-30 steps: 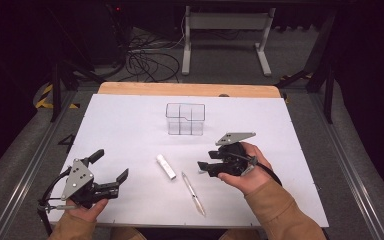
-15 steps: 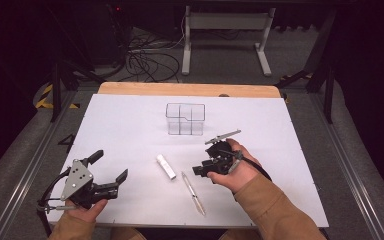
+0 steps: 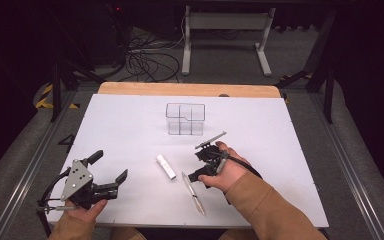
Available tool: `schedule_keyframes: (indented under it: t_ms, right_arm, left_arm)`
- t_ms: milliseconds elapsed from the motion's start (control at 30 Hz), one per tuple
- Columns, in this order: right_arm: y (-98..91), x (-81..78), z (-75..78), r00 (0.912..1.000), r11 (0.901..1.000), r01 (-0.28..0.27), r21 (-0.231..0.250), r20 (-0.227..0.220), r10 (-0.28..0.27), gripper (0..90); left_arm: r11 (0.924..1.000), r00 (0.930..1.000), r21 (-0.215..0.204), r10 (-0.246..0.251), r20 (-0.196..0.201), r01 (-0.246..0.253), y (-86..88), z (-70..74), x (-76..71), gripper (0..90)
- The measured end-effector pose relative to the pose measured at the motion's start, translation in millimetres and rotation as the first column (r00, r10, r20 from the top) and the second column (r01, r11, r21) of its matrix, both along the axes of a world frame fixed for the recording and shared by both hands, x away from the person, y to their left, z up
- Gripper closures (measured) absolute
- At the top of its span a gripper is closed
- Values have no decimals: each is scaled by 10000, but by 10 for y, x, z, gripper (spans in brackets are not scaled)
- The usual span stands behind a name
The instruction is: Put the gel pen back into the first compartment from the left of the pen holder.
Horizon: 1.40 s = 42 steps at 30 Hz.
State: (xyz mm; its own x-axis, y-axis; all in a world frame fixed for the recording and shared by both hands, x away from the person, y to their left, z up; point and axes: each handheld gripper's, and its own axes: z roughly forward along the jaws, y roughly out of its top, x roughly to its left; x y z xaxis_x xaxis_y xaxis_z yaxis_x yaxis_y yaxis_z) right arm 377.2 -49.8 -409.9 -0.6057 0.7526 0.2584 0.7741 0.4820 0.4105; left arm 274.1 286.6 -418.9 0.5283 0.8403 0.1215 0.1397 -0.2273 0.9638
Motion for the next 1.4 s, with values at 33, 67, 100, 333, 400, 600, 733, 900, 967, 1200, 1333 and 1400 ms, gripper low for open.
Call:
schedule_keyframes:
  t_ms: [33,67,100,333,400,600,733,900,967,1200,1333,1400]
  right_arm:
    - [0,0,0,10000,10000,0,0,0,0,567]
    - [17,-1,-9,10000,10000,-32,-50,-27,32,566]
    - [49,-2,-24,9999,9998,-91,-176,-97,89,567]
    - [138,-1,-79,9994,9982,-208,-571,-303,191,572]
    - [177,-1,-104,9988,9969,-180,-762,-457,145,580]
    - [235,-2,-148,9978,9947,-73,-1023,-666,4,607]
    - [288,-8,-184,9961,9911,68,-1332,-859,-184,639]
    - [335,-20,-225,9933,9864,224,-1630,-1079,-404,678]
    - [354,-26,-237,9924,9842,277,-1749,-1131,-480,692]
    - [399,-39,-270,9906,9769,492,-2078,-1148,-743,757]
    - [441,-61,-295,9893,9693,758,-2340,-1043,-1025,786]
    - [449,-63,-302,9891,9668,821,-2421,-989,-1088,792]
  left_arm:
    - [10000,10000,2,6,0,-6,0,0,-1,83]
    - [10000,10000,20,2,-1,-2,1,1,-1,83]
    - [10000,10000,19,1,-1,-1,1,0,-1,83]
    - [10000,10000,27,5,-2,-5,5,0,-6,83]
    - [10000,10000,34,2,-8,-2,6,-2,-6,83]
    - [10000,10000,60,3,-12,-3,6,-4,-6,83]
    - [10000,10000,65,-2,-17,2,5,-5,-7,83]
    - [10000,10000,78,6,-18,-6,6,-7,-8,83]
    - [10000,10000,84,-4,-20,4,6,-7,-8,83]
    - [10000,10000,96,11,-16,-11,8,-6,-10,83]
    - [9999,10000,101,3,-13,-3,5,-9,-9,83]
    - [9999,10000,106,9,-18,-9,5,-8,-10,83]
